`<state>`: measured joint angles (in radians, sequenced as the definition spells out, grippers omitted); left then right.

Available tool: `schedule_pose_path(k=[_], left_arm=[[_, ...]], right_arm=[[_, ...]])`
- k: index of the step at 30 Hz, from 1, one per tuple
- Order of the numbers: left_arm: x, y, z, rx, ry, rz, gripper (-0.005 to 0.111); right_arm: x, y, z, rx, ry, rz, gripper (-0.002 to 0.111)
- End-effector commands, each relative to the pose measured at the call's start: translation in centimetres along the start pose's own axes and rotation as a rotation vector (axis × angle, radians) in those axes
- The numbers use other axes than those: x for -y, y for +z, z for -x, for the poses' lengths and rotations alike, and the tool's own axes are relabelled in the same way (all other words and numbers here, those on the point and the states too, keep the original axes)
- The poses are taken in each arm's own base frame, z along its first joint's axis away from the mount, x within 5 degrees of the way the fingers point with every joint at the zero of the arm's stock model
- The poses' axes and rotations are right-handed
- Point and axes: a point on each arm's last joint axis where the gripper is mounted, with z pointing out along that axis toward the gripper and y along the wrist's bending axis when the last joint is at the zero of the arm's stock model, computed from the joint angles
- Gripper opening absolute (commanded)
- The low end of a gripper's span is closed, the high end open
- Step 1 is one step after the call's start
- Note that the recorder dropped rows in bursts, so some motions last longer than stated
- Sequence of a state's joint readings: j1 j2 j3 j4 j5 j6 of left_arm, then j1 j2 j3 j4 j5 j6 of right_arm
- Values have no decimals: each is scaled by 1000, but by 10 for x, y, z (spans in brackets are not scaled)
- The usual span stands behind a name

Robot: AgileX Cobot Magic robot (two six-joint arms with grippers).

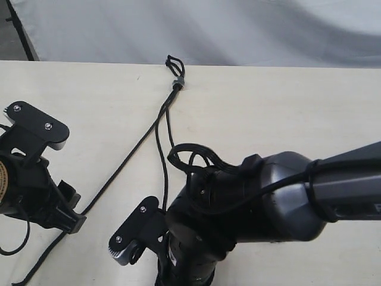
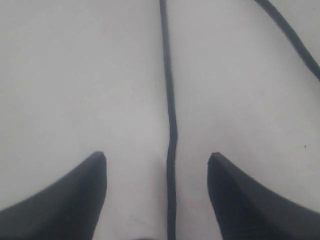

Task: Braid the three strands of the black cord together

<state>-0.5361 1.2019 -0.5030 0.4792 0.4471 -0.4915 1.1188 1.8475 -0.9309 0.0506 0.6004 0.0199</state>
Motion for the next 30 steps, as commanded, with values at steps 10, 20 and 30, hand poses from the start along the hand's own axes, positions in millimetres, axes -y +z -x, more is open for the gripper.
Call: schedule_pose_path(k=[10,20,30], left_arm=[[0,-1,-2,-7,-15,-1,57],[0,-1,-2,-7,-15,-1,57],[0,-1,-2,-7,-15,-1,57]], right_arm=[[38,-63,16,43,-359,-428,0],[162,-57,1,97,-24,-485,0],[196,-1,-29,-102,152,-303,0]])
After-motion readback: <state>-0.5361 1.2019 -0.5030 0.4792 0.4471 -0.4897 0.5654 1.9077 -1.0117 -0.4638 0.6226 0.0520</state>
